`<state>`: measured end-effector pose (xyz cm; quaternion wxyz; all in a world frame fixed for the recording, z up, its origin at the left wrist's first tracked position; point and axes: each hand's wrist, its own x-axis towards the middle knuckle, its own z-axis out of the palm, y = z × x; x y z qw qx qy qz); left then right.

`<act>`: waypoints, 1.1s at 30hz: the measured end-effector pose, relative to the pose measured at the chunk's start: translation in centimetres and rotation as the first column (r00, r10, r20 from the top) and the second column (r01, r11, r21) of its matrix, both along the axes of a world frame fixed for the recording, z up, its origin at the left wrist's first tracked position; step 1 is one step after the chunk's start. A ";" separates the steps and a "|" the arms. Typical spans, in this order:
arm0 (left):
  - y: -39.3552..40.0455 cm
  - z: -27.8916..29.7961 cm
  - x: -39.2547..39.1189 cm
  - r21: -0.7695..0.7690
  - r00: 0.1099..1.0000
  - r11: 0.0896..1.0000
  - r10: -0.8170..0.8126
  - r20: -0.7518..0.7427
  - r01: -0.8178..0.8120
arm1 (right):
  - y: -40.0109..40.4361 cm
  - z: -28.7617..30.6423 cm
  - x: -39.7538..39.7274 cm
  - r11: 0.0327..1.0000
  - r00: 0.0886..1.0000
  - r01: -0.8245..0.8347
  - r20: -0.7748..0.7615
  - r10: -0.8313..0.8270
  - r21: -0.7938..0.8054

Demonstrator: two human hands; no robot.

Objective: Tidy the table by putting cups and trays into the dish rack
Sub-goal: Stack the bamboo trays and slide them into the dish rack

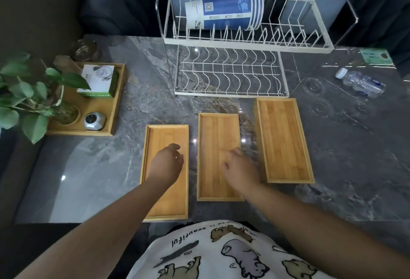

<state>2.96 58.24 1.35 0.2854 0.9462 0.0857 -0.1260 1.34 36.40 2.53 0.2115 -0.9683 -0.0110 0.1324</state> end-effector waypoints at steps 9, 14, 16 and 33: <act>8.2 -2.1 -3.4 0.258 0.966 0.960 0.165 -0.197 -0.111 | 8.9 -1.7 0.8 0.990 0.947 -0.081 -0.300 0.113 0.118; 8.9 -2.9 -4.9 0.253 0.966 0.967 0.087 -0.244 -0.023 | 10.1 -2.0 1.9 0.998 0.927 -0.011 -0.374 0.033 0.060; 8.9 -3.0 -5.2 0.225 0.972 0.974 0.082 -0.221 -0.031 | 10.4 -2.1 1.7 0.999 0.934 -0.041 -0.355 0.045 0.019; 1.4 2.2 -0.8 -0.083 0.998 0.995 0.043 -0.045 -0.047 | 2.7 0.1 1.4 0.942 0.951 0.306 -0.003 -0.309 0.140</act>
